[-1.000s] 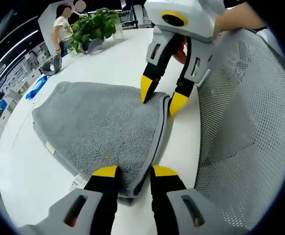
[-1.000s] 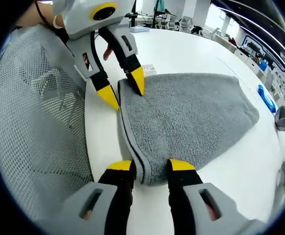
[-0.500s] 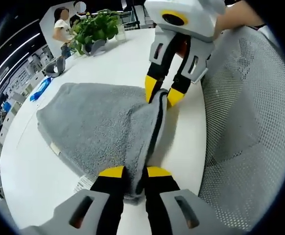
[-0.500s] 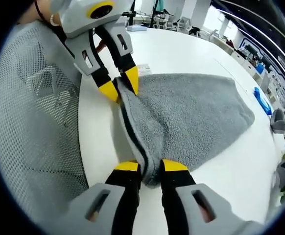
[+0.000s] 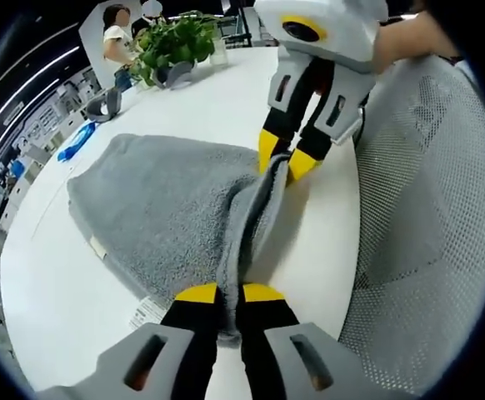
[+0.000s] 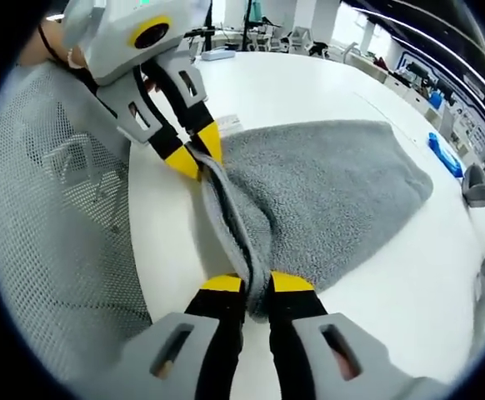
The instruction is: Fold the towel on the table until its edges align and the towel forms a compact rectangular stack.
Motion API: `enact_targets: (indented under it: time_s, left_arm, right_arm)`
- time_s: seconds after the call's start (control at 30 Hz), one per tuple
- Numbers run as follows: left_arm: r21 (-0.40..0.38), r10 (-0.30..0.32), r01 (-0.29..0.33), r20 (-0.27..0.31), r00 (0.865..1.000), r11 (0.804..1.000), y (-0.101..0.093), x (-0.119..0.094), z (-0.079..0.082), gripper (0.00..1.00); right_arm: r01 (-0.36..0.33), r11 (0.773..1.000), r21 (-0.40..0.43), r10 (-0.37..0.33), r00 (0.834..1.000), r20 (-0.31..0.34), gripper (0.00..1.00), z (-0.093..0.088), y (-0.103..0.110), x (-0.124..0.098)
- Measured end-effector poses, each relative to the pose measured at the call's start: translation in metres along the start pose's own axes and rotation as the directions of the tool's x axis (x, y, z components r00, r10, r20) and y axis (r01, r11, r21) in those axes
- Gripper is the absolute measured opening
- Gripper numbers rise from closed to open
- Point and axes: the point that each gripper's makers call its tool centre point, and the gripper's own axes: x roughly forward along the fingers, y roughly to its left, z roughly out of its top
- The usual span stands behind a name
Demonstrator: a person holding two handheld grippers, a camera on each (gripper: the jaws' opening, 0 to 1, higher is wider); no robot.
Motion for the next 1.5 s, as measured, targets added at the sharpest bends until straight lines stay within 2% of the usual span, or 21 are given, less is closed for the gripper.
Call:
enact_targets:
  time_s: [0.17,0.3,0.43,0.6,0.9,1.13,1.5]
  left_arm:
    - [0.024,-0.005,0.005,-0.03,1.0,1.0,-0.002,-0.003,0.003,0.07]
    - [-0.023,-0.041,0.04,-0.044,0.998,0.999,-0.004,-0.008,0.006,0.07]
    - [-0.033,-0.05,0.049,-0.041,0.998,0.998,0.0,-0.019,0.014,0.07]
    - [-0.003,-0.011,0.011,-0.001,1.0,1.0,0.013,-0.037,0.03,0.07]
    - [-0.016,0.039,-0.038,0.041,0.998,0.999,0.032,-0.068,0.056,0.07]
    - [0.022,0.056,-0.057,0.037,0.998,0.998,0.033,-0.079,0.069,0.07]
    - [0.045,0.039,-0.04,0.021,0.999,0.998,0.026,-0.098,0.079,0.07]
  right_arm:
    - [-0.019,1.0,0.017,0.019,1.0,-0.011,0.07,0.002,0.001,-0.003]
    - [-0.036,0.999,0.015,0.036,0.999,-0.02,0.07,0.002,0.002,-0.008]
    - [-0.044,0.998,0.055,0.044,0.999,-0.007,0.07,0.009,0.0,-0.021]
    - [-0.037,0.997,0.074,0.035,0.999,0.032,0.07,0.024,-0.006,-0.038]
    - [-0.069,0.988,0.138,0.055,0.994,0.099,0.07,0.05,-0.011,-0.068]
    - [-0.075,0.986,0.15,0.059,0.992,0.113,0.07,0.057,-0.012,-0.083]
    - [-0.109,0.981,0.16,0.089,0.988,0.127,0.07,0.062,-0.002,-0.103]
